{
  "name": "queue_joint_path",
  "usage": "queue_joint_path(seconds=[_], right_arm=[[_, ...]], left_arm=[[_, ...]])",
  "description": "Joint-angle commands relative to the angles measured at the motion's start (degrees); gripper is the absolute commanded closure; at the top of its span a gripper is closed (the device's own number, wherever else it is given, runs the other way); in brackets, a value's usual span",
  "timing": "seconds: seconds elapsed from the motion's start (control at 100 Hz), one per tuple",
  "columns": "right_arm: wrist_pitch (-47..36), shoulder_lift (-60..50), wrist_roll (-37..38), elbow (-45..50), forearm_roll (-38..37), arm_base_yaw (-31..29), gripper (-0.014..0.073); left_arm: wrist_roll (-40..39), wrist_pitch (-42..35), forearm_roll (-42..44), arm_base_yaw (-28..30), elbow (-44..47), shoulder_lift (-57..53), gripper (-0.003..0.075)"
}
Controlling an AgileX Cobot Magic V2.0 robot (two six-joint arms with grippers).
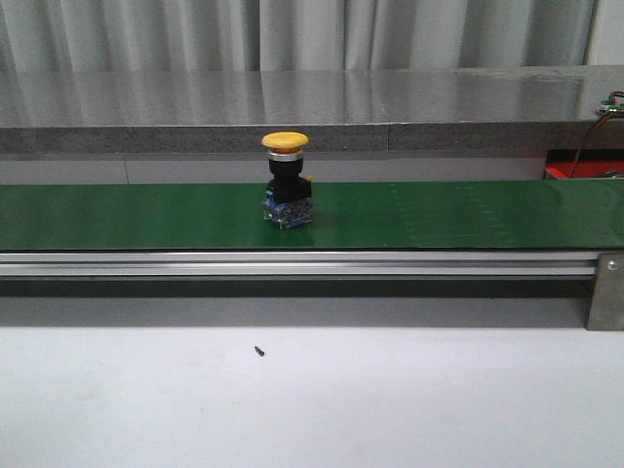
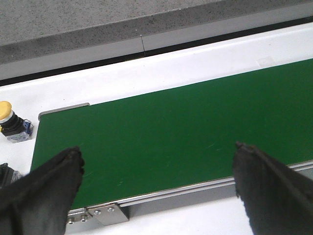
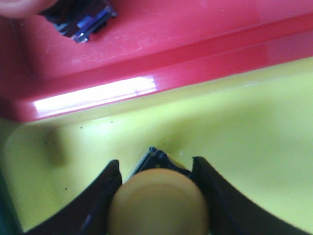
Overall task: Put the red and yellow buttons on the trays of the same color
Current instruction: 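Carry the yellow button into the yellow tray and open the right gripper, then lower the right gripper onto the second yellow button and grasp it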
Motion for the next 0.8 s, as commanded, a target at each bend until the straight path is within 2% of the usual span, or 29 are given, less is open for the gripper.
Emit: queue_joint_path(seconds=[0.0,0.25,0.42,0.49,0.79], right_arm=[[-2.19,-2.17,-0.20,-1.33,0.45,-0.40,0.0335],[-2.15,-2.16,-0.20,-1.33,0.45,-0.40,0.0324],[-1.76,-2.16,-0.20,-1.33,0.45,-0.40,0.0153],[-1.48,-2.16,-0.20,-1.33,0.45,-0.40,0.0109],[-2.35,-4.25,-0.20,-1.45,0.71,-0.40,0.0099]], left_arm=[[0.01,-4.10,-1.15,-0.42,-1.62,-0.33,0.0122],[0.01,-4.10,-1.15,-0.42,-1.62,-0.33,0.0122],[0.01,-4.10,-1.15,-0.42,-1.62,-0.33,0.0122],[0.01,-4.10,-1.15,-0.42,-1.62,-0.33,0.0122],[0.01,-4.10,-1.15,-0.42,-1.62,-0.33,0.0122]])
